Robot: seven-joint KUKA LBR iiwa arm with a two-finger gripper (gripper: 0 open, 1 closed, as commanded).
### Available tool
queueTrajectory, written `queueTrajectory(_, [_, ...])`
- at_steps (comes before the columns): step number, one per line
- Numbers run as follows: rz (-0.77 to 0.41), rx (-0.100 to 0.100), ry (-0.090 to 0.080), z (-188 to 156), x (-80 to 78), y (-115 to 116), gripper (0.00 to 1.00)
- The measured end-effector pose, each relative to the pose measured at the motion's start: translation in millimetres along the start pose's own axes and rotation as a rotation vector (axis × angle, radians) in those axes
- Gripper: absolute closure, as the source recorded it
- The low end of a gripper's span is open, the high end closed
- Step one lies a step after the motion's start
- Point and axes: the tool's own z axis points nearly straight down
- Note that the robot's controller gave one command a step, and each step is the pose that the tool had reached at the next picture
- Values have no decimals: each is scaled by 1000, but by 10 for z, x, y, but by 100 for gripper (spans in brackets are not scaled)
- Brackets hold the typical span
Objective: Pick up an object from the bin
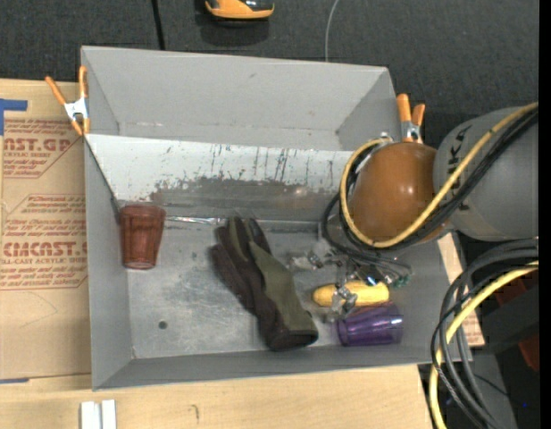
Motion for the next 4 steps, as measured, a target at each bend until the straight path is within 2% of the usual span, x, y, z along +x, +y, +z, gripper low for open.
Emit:
queueTrajectory(1, [-57,-3,9,-77,-18,-219,0])
queueTrajectory(2, [-249,1,2,-142,281,-218,100])
queueTrajectory(3, [-249,1,2,-141,281,-218,100])
queueTrajectory(4, [-247,-3,8,-1342,170,-454,100])
